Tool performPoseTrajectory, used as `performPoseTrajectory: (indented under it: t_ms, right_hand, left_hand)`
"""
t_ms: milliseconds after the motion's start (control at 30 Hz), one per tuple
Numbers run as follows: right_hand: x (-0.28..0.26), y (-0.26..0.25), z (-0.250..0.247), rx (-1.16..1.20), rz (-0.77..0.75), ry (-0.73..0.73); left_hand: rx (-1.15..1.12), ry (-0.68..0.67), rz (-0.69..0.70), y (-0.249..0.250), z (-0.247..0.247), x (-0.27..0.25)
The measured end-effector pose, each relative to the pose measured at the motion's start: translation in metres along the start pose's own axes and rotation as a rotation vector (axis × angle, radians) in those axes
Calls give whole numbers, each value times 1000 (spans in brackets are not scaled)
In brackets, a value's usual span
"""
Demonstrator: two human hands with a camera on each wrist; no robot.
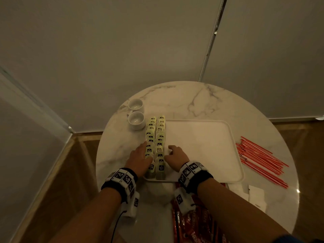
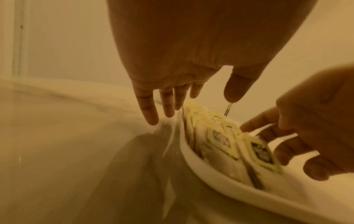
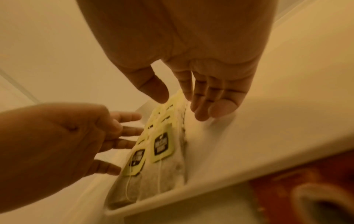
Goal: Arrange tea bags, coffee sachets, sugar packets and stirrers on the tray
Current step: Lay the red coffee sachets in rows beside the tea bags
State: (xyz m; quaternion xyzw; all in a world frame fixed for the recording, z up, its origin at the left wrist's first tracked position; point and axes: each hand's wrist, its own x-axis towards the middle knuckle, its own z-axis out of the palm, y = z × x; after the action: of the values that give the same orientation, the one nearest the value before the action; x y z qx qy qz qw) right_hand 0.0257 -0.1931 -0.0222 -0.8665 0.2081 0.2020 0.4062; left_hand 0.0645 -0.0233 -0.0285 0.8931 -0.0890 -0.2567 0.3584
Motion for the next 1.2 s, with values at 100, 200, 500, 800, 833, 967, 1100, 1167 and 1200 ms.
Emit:
performPoseTrajectory:
  t_ms: [100, 200, 500, 800, 833, 967, 1100, 1167, 1200]
  right_hand:
    - [-21, 12, -14, -46, -53, 51]
    - [-52, 27, -26, -168, -156, 7]
    - [-151, 73, -5, -542, -186, -164]
    - [-136, 78, 16, -546, -280, 156]
    - [-130, 76, 14, -612, -302, 133]
    - [-111, 67, 12, -861, -364, 36]
    - [-106, 64, 8, -877, -417, -8]
    - [-106, 61, 0, -808, -410, 1]
    - [-106, 61, -5, -779, -404, 17]
  left_hand:
    - [-81, 29, 22, -6, 0, -7]
    - [-85, 86, 15, -12, 7, -20]
    - [154, 139, 277, -13, 25, -65]
    - [351, -114, 385, 2, 45, -91]
    - [370, -138, 367, 4, 48, -91]
    - [455, -207, 305, 17, 55, -91]
    - [456, -259, 261, 31, 59, -92]
    - [308, -276, 244, 36, 61, -91]
    - [198, -272, 214, 38, 61, -90]
